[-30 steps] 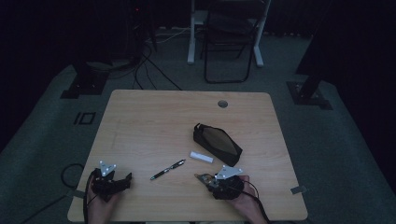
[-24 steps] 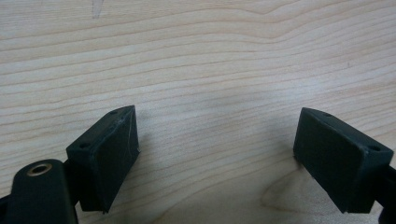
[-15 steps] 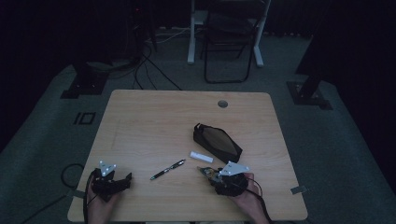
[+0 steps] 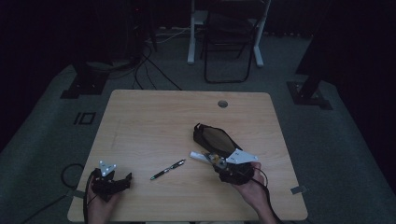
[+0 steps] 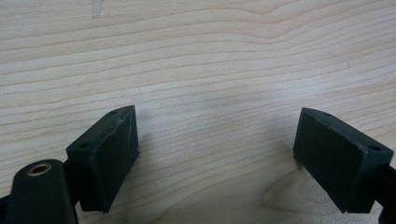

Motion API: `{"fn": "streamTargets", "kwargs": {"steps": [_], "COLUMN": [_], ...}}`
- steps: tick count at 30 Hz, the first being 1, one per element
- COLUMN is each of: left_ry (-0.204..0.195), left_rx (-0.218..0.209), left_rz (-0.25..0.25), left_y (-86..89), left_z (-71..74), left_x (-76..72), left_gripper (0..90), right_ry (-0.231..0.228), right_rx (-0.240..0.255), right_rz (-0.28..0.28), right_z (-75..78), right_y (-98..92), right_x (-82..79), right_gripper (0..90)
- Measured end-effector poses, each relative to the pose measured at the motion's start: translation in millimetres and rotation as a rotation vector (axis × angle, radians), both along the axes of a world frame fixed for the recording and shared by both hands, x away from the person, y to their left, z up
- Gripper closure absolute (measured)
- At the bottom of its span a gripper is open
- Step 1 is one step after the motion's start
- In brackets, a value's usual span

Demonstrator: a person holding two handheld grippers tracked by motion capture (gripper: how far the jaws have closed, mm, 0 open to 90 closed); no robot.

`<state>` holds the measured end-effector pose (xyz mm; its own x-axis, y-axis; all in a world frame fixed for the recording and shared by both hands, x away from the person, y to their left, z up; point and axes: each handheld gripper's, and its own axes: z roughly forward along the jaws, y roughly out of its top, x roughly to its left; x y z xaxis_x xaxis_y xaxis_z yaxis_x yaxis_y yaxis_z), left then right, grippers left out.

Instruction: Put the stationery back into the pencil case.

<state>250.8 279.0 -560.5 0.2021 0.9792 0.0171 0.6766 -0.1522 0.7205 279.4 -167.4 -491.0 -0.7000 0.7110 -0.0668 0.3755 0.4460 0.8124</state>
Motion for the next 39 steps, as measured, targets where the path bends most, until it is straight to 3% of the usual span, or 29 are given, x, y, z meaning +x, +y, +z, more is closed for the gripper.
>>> {"fn": "streamTargets", "kwargs": {"steps": [8, 15, 27, 39], "left_ry": [0.000, 0.000, 0.000, 0.000], "left_rx": [0.000, 0.000, 0.000, -0.001], "left_rz": [0.000, 0.000, 0.000, 0.001], "left_y": [0.0, 0.0, 0.0, -0.1], "left_z": [0.0, 0.0, 0.0, 0.0], "left_x": [0.0, 0.0, 0.0, 0.0], "left_gripper": [14.4, 14.4, 14.4, 14.4], "right_ry": [-0.019, -0.018, 0.009, 0.052], "right_rx": [0.022, 0.028, 0.032, -0.036], "right_rz": [-0.051, -0.071, -0.123, -0.144], "right_z": [17.7, 22.2, 15.4, 3.9], "right_y": [-5.1, -5.4, -6.6, 0.6], "right_x": [20.4, 32.5, 58.6, 83.9], "right_gripper": [41.8, 41.8, 41.8, 41.8]}}
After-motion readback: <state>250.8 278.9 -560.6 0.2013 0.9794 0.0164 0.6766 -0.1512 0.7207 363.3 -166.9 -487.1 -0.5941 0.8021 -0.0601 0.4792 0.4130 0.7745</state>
